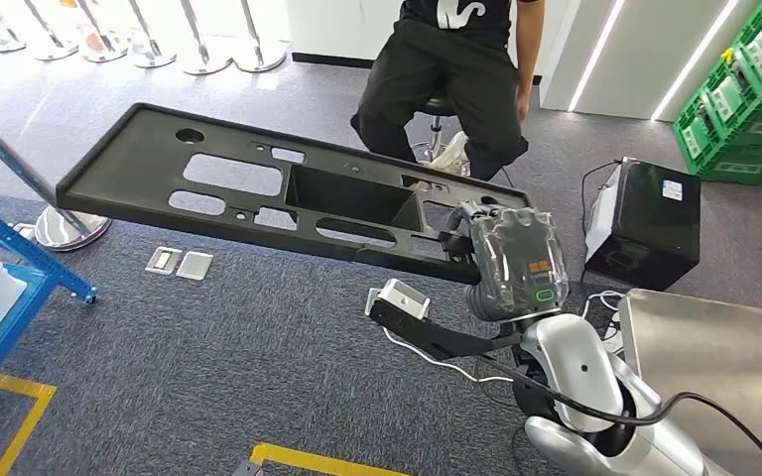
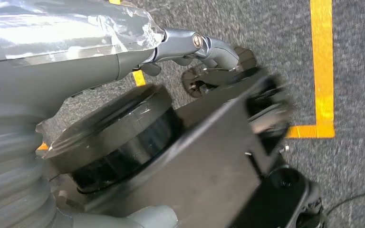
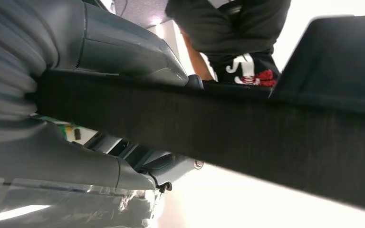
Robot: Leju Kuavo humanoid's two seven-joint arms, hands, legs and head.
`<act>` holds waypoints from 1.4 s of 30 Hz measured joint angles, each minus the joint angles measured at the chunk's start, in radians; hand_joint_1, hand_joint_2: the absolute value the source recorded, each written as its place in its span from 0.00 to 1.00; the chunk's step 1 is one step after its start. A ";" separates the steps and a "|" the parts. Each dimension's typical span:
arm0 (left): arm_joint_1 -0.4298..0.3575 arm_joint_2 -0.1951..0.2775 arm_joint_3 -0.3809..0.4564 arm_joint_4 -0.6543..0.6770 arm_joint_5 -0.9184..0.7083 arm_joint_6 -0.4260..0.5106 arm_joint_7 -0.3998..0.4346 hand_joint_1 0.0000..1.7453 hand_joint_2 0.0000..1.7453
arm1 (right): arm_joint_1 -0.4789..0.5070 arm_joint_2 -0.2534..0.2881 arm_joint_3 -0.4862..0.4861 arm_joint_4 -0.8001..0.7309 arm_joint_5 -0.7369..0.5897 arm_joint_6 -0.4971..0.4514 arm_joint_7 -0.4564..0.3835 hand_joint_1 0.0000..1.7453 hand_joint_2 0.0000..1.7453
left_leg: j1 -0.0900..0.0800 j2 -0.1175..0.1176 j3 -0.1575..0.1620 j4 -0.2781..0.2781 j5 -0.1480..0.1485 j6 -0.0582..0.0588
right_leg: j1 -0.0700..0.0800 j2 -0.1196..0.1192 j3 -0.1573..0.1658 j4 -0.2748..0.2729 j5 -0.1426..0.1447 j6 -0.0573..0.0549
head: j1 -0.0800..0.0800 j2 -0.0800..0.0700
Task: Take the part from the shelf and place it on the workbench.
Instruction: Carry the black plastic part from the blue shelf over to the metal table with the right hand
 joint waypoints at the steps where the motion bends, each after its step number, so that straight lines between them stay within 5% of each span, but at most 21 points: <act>1: 0.001 0.000 0.000 0.000 -0.002 -0.002 0.000 0.00 1.00 | 0.001 0.000 0.000 0.000 -0.003 0.001 0.000 1.00 1.00 | 0.000 -0.002 -0.025 0.050 -0.015 0.000 | 0.002 0.006 0.000 0.000 0.000 -0.001 | -0.005 0.000; 3: 0.003 0.000 0.000 0.000 -0.005 -0.006 0.000 0.00 1.00 | 0.003 0.001 0.001 0.000 -0.007 0.003 0.000 1.00 1.00 | -0.001 -0.005 -0.030 0.047 0.015 0.005 | 0.004 0.021 0.002 0.002 -0.001 -0.002 | -0.011 0.000; 5: 0.002 0.000 0.000 0.000 -0.007 -0.008 0.000 0.00 1.00 | 0.003 0.001 0.001 0.000 -0.007 0.004 0.000 1.00 1.00 | -0.002 -0.019 0.019 -0.075 0.090 0.015 | 0.005 0.036 0.005 0.004 -0.002 -0.001 | -0.018 0.000; 7: 0.002 0.000 0.000 0.000 -0.008 -0.008 0.000 0.00 1.00 | 0.003 0.002 0.002 0.000 -0.007 0.003 0.000 1.00 1.00 | -0.003 -0.040 0.059 -0.179 0.131 0.025 | 0.006 0.048 0.001 0.008 -0.004 0.005 | -0.021 0.000; 10: 0.002 -0.001 0.000 0.001 -0.008 -0.013 0.001 0.00 1.00 | 0.003 0.002 0.002 0.000 -0.014 0.002 0.000 1.00 1.00 | -0.006 -0.040 0.068 -0.210 0.135 0.031 | 0.001 0.060 -0.006 0.009 -0.002 0.022 | -0.018 0.000; 12: 0.002 -0.003 0.000 0.001 -0.009 -0.016 0.002 0.00 1.00 | 0.003 0.002 0.002 0.000 -0.016 0.002 0.000 1.00 1.00 | -0.003 -0.031 0.073 -0.220 0.141 0.040 | 0.000 0.045 -0.015 0.032 -0.019 0.032 | -0.013 0.000; 15: 0.004 -0.003 0.001 0.002 -0.010 -0.017 0.002 0.00 1.00 | 0.006 0.002 0.002 0.000 -0.016 -0.001 0.000 1.00 1.00 | -0.003 -0.015 0.076 -0.226 0.143 0.050 | -0.005 0.010 -0.091 0.195 -0.102 0.044 | 0.006 0.000; 17: 0.006 -0.004 0.001 0.002 -0.011 -0.018 0.002 0.00 1.00 | 0.009 0.002 0.002 0.000 -0.017 -0.006 0.000 1.00 1.00 | -0.004 -0.004 0.077 -0.225 0.141 0.050 | -0.008 0.003 -0.131 0.277 -0.122 0.049 | 0.015 0.000; 18: 0.006 -0.004 0.001 0.002 -0.010 -0.017 0.002 0.00 1.00 | 0.010 0.002 0.002 0.000 -0.018 -0.010 0.000 1.00 1.00 | -0.003 0.001 0.077 -0.225 0.140 0.049 | -0.010 0.001 -0.126 0.265 -0.105 0.051 | 0.020 0.000; 21: 0.006 -0.004 0.002 0.002 -0.006 -0.016 0.003 0.00 1.00 | 0.004 0.002 0.003 0.001 -0.025 -0.016 0.000 1.00 1.00 | -0.005 0.013 0.081 -0.220 0.132 0.039 | -0.010 -0.024 -0.037 0.085 -0.019 0.050 | 0.033 0.000; 23: 0.006 -0.004 0.006 0.002 -0.003 -0.013 0.003 0.00 1.00 | -0.004 0.002 0.005 0.002 -0.029 -0.021 0.000 1.00 1.00 | -0.009 0.019 0.081 -0.216 0.128 0.029 | -0.005 -0.034 -0.007 0.018 -0.005 0.041 | 0.034 0.000; 27: 0.006 -0.004 0.012 0.002 -0.002 -0.011 0.002 0.00 1.00 | -0.014 0.001 0.006 0.004 -0.029 -0.028 0.000 1.00 1.00 | -0.005 0.020 0.081 -0.195 0.108 0.008 | -0.002 -0.017 -0.004 0.009 -0.005 0.014 | 0.022 0.000; 31: 0.010 -0.004 0.017 0.002 -0.004 -0.011 0.001 0.00 1.00 | -0.020 0.002 0.008 0.004 -0.025 -0.028 0.000 1.00 1.00 | -0.003 -0.003 -0.018 0.031 -0.008 0.002 | 0.001 0.000 -0.001 0.006 -0.004 -0.003 | -0.005 0.000; 33: 0.013 -0.004 0.017 0.002 -0.006 -0.011 0.001 0.00 1.00 | -0.020 0.002 0.008 0.004 -0.023 -0.027 0.000 1.00 1.00 | -0.004 -0.005 -0.041 0.075 -0.005 0.005 | 0.003 0.014 0.000 0.006 -0.004 -0.003 | -0.011 0.000; 37: 0.010 -0.003 0.019 0.003 -0.007 -0.011 0.001 0.00 1.00 | -0.020 0.002 0.008 0.004 -0.020 -0.026 0.000 1.00 1.00 | -0.005 -0.035 0.055 -0.155 0.120 0.021 | 0.006 0.041 0.002 0.010 -0.006 0.001 | -0.022 0.000; 42: 0.001 -0.003 0.022 0.004 -0.006 -0.008 -0.001 0.00 1.00 | -0.028 0.003 0.009 0.003 -0.021 -0.026 0.000 1.00 1.00 | -0.005 -0.033 0.076 -0.218 0.136 0.037 | 0.000 0.051 -0.010 0.022 -0.012 0.027 | -0.016 0.000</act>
